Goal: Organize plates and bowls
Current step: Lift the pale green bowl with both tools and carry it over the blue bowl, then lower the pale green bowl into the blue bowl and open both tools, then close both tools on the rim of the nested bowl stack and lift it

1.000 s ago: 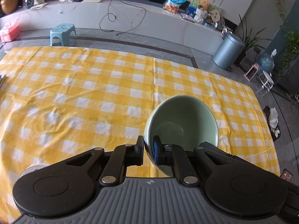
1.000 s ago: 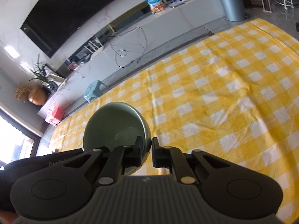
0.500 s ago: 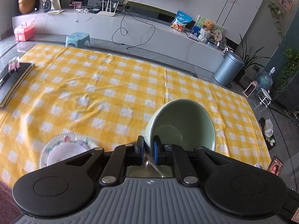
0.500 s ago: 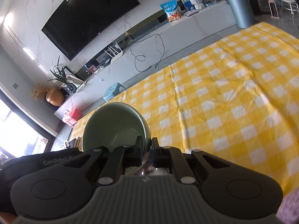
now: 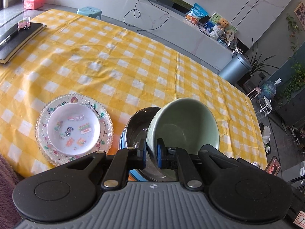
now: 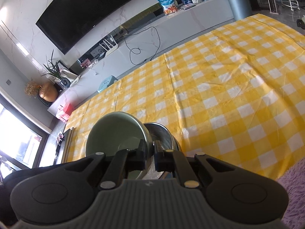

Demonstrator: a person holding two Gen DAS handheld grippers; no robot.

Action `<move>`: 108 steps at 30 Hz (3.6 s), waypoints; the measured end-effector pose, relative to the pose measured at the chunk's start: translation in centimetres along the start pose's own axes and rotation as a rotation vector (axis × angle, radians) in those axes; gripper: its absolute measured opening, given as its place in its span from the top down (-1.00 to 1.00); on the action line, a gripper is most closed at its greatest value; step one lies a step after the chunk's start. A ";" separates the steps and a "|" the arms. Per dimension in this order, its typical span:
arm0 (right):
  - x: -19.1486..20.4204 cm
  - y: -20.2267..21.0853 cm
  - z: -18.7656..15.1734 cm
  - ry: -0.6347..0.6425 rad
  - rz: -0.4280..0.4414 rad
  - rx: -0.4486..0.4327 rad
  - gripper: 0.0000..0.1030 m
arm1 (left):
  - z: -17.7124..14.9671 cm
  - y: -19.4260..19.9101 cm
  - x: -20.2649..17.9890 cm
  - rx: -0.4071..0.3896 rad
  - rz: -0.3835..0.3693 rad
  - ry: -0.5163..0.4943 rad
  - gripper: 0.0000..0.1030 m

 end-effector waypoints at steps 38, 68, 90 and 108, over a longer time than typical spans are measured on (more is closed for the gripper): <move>-0.5 -2.9 -1.0 0.010 -0.055 0.054 0.82 | 0.0 -1.5 0.6 0.037 0.013 -0.079 0.51; 0.4 -2.6 -0.8 0.195 -0.193 -0.031 -0.20 | 0.4 -0.7 3.6 -0.036 -0.041 -0.030 -0.26; -0.3 -4.0 -1.6 0.171 -0.203 0.012 0.39 | -0.2 -0.7 4.2 -0.026 -0.074 0.009 -0.34; -5.0 -5.9 -1.8 -0.256 -0.008 0.182 -0.20 | -1.3 -4.7 6.1 0.073 -0.238 0.233 -0.37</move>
Point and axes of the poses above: each gripper's, at about its wrist camera, not at the fingertips, and y roughly against the way its jaws point, x to its left, z to its top, the point moved 5 cm from there along -y, roughly the way its jaws point, and after that the axes turned 5 degrees about x, right-handed, at the moved point
